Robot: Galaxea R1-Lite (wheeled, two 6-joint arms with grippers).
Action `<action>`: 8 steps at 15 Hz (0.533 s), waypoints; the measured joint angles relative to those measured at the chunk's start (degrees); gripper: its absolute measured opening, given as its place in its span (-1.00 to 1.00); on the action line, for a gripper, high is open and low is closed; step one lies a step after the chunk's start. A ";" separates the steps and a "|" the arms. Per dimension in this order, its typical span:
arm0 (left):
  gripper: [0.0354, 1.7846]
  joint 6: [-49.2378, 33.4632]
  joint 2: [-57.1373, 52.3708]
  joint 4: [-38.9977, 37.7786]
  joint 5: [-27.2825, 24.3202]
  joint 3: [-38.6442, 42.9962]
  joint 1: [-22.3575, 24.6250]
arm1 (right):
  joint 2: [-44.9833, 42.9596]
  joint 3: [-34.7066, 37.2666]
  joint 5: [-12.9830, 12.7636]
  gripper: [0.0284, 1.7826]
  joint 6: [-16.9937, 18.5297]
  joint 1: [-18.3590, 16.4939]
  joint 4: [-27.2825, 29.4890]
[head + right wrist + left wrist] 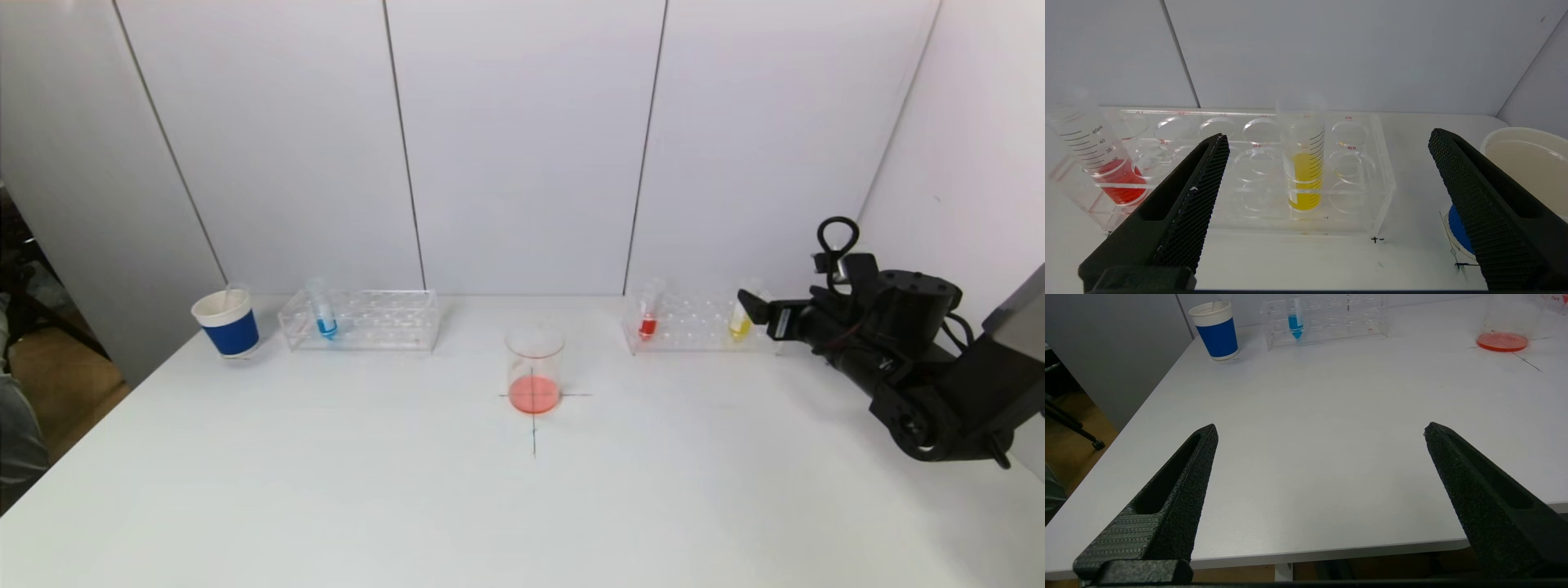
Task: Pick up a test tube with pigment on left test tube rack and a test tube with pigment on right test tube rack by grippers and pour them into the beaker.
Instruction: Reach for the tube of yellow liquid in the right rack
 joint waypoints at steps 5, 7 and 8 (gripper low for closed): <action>0.98 0.02 0.00 -0.01 0.02 0.00 0.00 | 3.83 -2.40 -0.09 0.99 0.09 0.35 -0.50; 0.98 0.02 0.00 0.00 -0.01 0.00 0.00 | 4.63 -3.02 -0.01 0.99 0.17 0.39 -0.89; 0.98 0.02 0.00 0.00 0.00 0.00 0.00 | 4.96 -3.15 -0.01 0.99 0.13 0.41 -1.24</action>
